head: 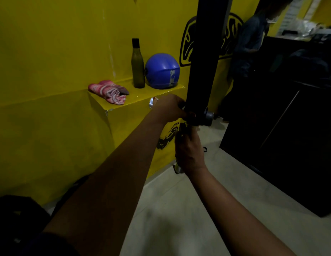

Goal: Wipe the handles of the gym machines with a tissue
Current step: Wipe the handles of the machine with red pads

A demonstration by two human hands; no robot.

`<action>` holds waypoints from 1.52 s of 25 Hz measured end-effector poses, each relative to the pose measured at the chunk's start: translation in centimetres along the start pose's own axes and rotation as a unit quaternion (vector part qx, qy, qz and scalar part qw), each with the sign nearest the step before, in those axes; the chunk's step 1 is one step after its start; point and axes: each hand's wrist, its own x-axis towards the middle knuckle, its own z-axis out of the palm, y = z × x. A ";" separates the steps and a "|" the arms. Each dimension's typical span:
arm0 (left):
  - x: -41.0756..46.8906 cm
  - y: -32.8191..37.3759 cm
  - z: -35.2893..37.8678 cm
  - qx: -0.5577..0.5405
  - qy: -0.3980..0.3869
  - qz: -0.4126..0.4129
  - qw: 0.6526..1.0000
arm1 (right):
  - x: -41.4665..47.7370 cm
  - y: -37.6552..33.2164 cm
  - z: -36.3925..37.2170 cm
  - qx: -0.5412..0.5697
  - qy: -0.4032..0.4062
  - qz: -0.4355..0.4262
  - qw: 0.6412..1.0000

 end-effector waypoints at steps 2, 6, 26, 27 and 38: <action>0.3 -0.2 0.3 -0.003 -0.001 -0.006 1.000 | -1.9 -0.1 -0.7 0.029 -0.017 0.019 0.999; 0.7 -0.7 0.7 -0.026 0.003 -0.013 1.000 | -2.4 -0.3 -2.1 0.196 0.079 0.209 0.955; 0.8 -1.2 1.2 -0.083 0.010 -0.023 0.996 | 5.5 9.1 -0.1 0.700 -0.343 0.456 0.429; 0.7 -1.1 1.1 -0.090 0.007 -0.026 0.996 | 5.9 9.0 -0.2 0.707 -0.353 0.454 0.411; 0.5 -0.7 0.5 -0.073 -0.001 0.001 0.997 | 0.7 4.9 0.3 0.721 -0.015 0.521 0.457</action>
